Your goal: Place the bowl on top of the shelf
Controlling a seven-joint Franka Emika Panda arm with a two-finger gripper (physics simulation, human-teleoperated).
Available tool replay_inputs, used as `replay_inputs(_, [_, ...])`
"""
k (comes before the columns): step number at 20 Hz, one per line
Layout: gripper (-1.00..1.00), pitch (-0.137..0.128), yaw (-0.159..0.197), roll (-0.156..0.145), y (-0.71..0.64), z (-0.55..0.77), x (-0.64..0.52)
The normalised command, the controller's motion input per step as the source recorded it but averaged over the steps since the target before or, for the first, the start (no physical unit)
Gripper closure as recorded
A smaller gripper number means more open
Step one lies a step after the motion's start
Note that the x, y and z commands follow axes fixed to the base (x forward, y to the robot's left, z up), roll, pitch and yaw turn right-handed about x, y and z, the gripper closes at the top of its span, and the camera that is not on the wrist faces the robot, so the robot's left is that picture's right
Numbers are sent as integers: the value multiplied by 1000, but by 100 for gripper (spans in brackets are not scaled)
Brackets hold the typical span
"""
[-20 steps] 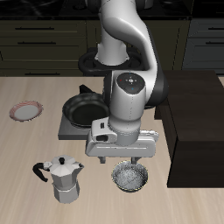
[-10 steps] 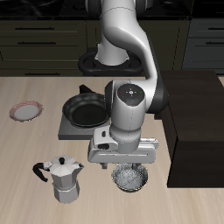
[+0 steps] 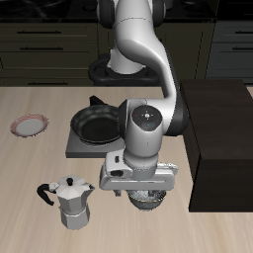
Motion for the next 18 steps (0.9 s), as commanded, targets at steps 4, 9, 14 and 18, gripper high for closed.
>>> replay_inputs(4, [-100, 20, -8, 18, 13, -140, 0])
replay_inputs(9, [100, -6, 5, 8, 3, -6, -36])
replay_inputs(14, [100, -10, -4, 7, -6, 59, 4])
replay_inputs(18, [100, -7, -8, 11, -4, 59, -9])
